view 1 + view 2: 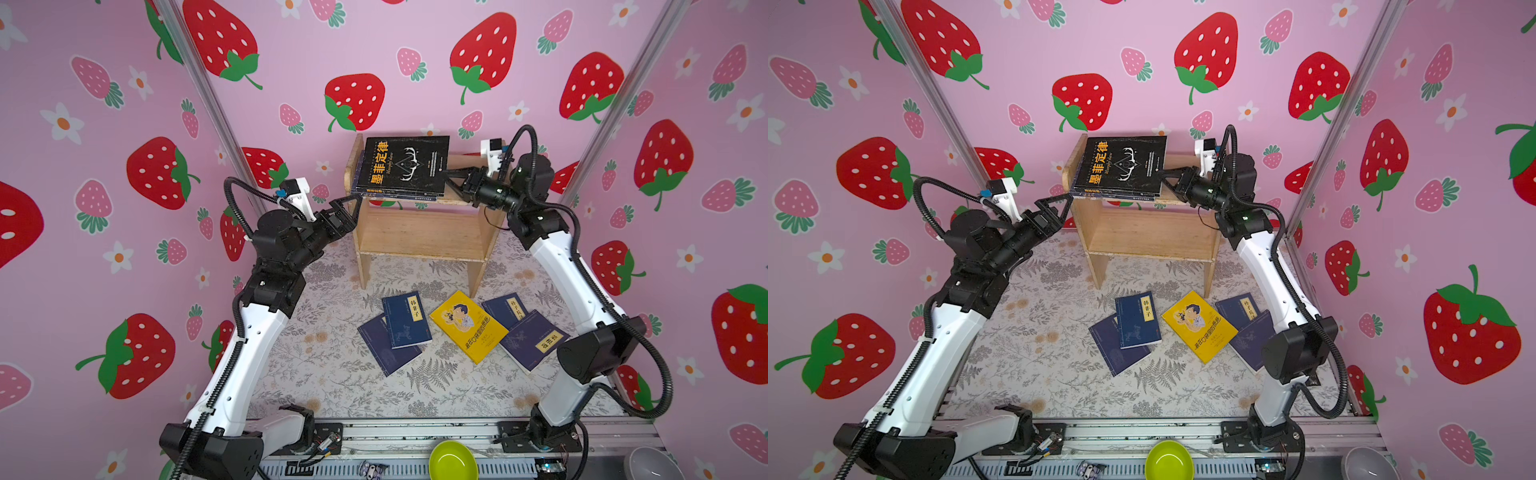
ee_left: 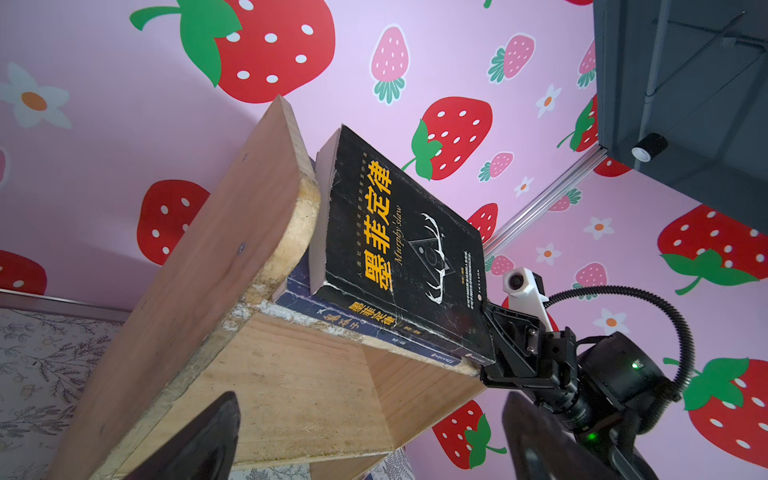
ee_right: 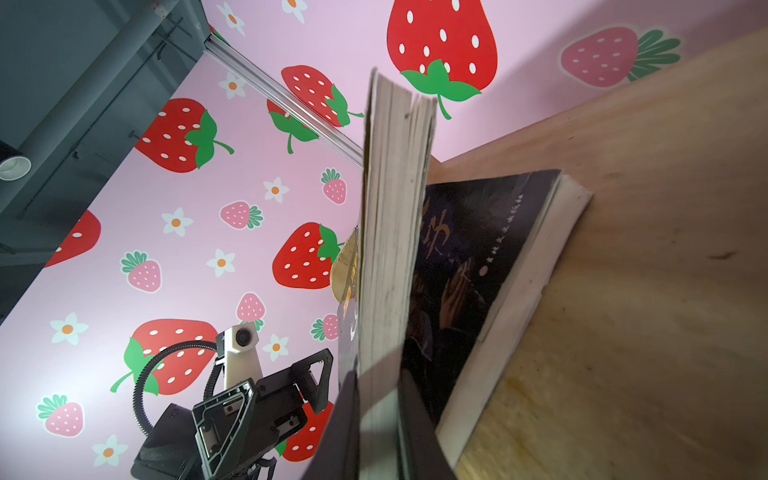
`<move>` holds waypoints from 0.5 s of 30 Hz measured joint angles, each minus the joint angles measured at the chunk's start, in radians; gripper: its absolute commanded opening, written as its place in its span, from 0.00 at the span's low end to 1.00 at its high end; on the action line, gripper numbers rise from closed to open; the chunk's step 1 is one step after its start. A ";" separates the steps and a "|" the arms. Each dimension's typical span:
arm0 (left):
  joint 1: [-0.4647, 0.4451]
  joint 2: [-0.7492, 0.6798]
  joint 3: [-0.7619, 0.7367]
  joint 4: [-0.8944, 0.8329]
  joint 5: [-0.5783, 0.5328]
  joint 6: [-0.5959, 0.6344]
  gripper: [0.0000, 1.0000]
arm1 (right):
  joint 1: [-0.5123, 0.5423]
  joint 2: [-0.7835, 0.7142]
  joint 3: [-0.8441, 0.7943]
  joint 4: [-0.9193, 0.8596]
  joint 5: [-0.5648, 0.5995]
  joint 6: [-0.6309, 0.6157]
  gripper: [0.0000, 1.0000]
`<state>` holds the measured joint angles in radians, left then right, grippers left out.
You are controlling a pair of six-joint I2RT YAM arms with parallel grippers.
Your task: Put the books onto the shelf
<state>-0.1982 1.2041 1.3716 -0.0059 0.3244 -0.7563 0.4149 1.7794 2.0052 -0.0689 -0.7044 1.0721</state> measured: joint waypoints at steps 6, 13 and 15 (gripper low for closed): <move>0.004 -0.007 0.000 -0.014 -0.014 0.000 0.99 | 0.015 0.026 0.039 -0.011 0.001 -0.003 0.07; 0.011 -0.011 -0.002 -0.021 -0.029 0.000 0.99 | 0.021 0.033 0.053 -0.025 0.005 -0.003 0.06; 0.015 -0.014 -0.003 -0.022 -0.029 0.000 0.99 | 0.021 0.033 0.053 -0.026 0.005 -0.003 0.06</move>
<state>-0.1833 1.1900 1.3689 -0.0280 0.2951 -0.7563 0.4358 1.8126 2.0586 -0.0948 -0.6991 1.0695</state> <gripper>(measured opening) 0.993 0.157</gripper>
